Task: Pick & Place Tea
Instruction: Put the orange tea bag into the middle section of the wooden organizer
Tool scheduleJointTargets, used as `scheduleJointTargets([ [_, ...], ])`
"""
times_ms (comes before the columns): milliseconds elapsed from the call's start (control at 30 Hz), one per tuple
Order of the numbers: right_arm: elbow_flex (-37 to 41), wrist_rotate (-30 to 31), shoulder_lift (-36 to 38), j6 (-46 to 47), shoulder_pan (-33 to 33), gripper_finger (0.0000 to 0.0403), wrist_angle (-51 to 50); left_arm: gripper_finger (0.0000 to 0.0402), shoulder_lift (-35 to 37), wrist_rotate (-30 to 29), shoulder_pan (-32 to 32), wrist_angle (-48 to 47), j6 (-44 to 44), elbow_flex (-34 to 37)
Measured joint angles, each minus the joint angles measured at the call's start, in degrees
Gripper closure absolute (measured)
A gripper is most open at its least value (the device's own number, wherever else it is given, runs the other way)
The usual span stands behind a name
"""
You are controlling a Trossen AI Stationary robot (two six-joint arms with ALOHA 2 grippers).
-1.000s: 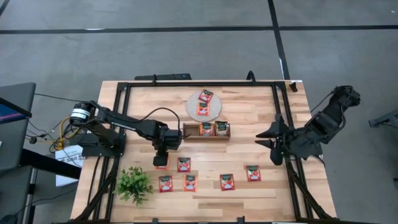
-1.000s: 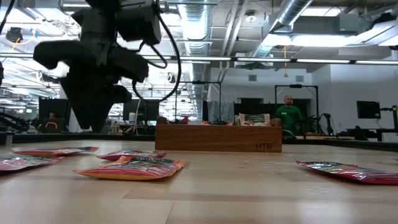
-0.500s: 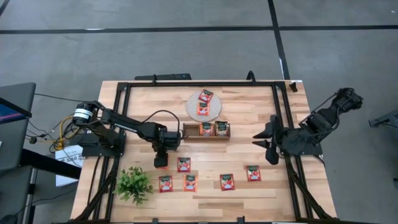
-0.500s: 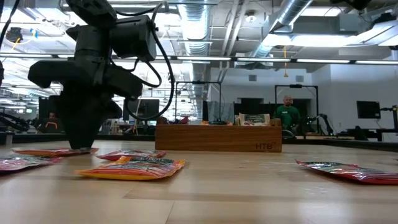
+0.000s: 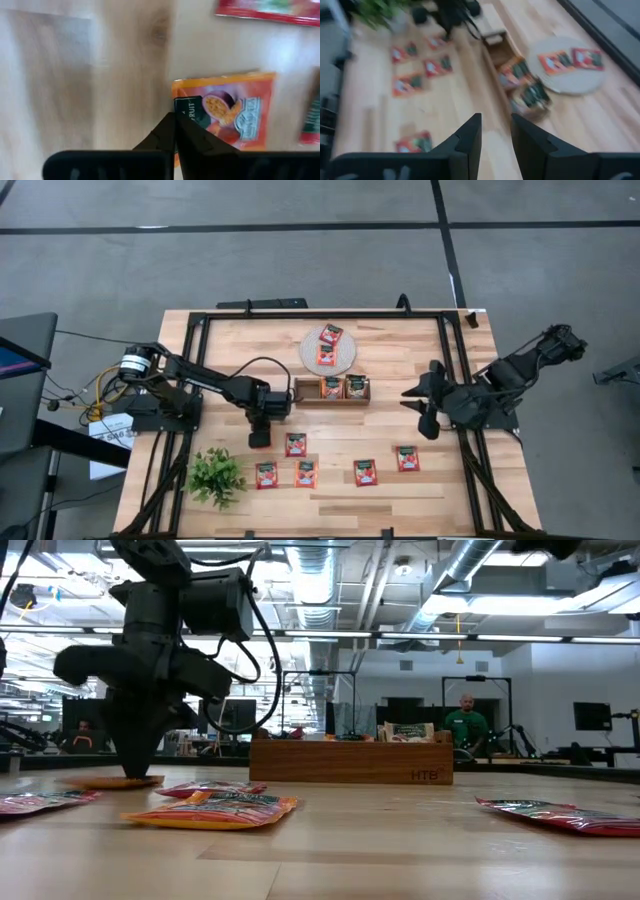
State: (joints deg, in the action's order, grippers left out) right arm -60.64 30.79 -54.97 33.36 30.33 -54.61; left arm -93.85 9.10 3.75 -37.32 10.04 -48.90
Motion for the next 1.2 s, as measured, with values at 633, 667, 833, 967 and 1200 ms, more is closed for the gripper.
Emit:
scheduleJointTargets([
  [633,19.14,-0.8,15.78,-0.75,-1.99,0.0308,16.37,0.0401,0.55,-5.02,0.01,-11.67,-3.1,-16.05],
  [667,22.11,-1.66,17.04,-0.81,-2.01,0.0308,20.07,0.0401,0.55,-5.06,0.02,-12.41,-3.1,-17.12],
  [833,33.78,-3.96,19.35,-0.84,-2.03,0.0308,37.81,0.0402,0.57,-5.66,0.0,-15.81,-2.99,-23.35],
  [967,38.72,-3.96,16.9,-0.84,-2.82,0.0308,49.5,0.0401,0.57,-6.38,-0.01,-16.49,-2.26,-30.05],
  [1200,39.58,-7.98,7.15,-5.6,-7.75,0.0308,63.71,0.0401,0.63,-9.85,0.06,-13.44,-1.7,-39.25],
])
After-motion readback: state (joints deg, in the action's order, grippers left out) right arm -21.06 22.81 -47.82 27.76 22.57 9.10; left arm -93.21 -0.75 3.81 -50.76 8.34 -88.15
